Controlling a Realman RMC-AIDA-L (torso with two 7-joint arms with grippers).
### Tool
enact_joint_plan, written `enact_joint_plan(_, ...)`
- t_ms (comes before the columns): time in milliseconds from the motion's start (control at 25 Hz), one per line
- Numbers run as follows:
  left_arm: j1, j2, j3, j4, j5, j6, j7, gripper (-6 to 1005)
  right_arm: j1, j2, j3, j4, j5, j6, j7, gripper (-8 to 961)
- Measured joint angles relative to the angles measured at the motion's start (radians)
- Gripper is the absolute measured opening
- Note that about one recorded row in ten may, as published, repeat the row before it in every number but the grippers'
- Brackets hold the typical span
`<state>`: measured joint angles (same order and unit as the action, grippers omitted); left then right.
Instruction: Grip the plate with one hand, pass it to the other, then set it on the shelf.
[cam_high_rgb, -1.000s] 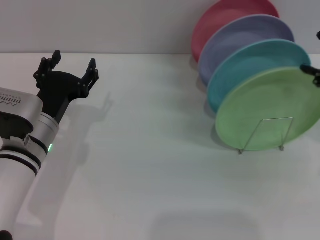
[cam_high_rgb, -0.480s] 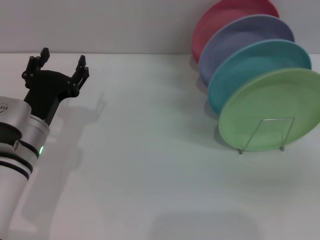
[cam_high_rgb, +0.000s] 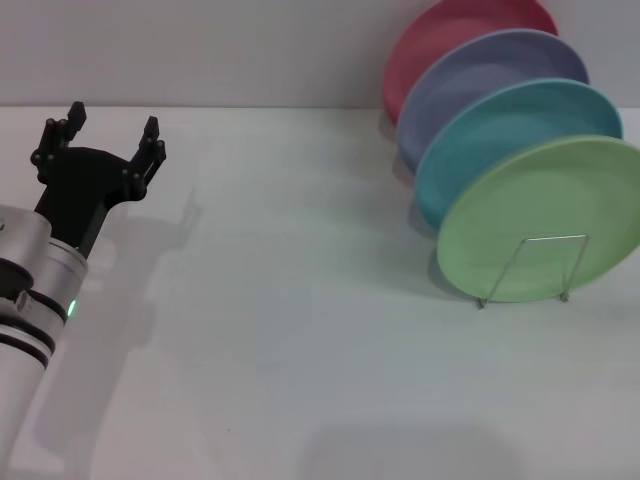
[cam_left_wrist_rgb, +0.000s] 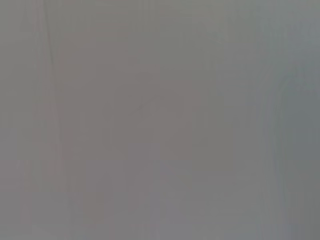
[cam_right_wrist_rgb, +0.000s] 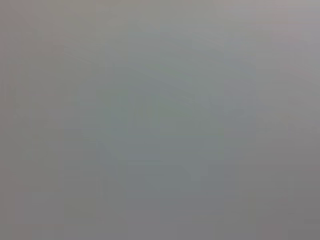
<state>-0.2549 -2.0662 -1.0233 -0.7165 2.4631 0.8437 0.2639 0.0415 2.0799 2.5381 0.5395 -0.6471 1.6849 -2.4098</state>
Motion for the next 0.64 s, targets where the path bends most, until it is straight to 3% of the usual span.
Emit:
enact_joint_plan(160,0.015,-0.001,0.0,0.019,-0.002,0.067,-0.001,820,0.0,0.002,0.163,-0.207,0.009,0.011,-0.014,796)
enact_joint_plan(280,0.019,-0.001,-0.002,0.033,-0.005,0.096,-0.011,820,-0.002,0.0,0.213,-0.301,0.01,0.012,-0.066,796)
enact_joint_plan(640,0.003,0.0,-0.01,0.134,-0.006,0.178,-0.078,820,0.003,0.0,0.192,-0.388,-0.063,0.001,-0.177,796)
